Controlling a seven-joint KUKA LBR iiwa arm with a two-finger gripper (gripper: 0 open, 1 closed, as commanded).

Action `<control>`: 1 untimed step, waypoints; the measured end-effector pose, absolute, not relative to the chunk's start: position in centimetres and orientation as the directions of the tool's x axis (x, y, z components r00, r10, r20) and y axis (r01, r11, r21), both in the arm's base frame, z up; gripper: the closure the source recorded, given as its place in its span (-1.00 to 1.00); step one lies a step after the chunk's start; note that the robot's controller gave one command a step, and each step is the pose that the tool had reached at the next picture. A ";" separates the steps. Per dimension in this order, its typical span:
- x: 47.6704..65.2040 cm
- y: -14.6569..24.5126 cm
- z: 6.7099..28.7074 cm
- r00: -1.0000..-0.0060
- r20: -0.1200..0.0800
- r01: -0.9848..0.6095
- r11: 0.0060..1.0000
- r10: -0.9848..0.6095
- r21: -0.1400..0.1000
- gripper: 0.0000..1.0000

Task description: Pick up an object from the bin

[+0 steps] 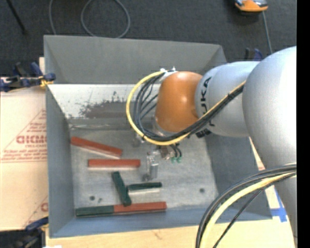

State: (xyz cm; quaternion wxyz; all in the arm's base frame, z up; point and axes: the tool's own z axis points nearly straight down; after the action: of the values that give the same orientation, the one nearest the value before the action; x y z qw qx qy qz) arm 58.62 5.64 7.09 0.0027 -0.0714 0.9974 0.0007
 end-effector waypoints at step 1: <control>57.9 9.7 7.5 -1.000 -0.004 0.024 1.000 0.025 0.003 -1.00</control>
Offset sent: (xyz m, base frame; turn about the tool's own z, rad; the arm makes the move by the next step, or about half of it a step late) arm -0.0083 0.0397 0.0038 0.1711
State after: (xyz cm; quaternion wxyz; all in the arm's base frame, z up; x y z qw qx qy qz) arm 57.90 9.70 7.55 0.0023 0.0123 0.9999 0.0013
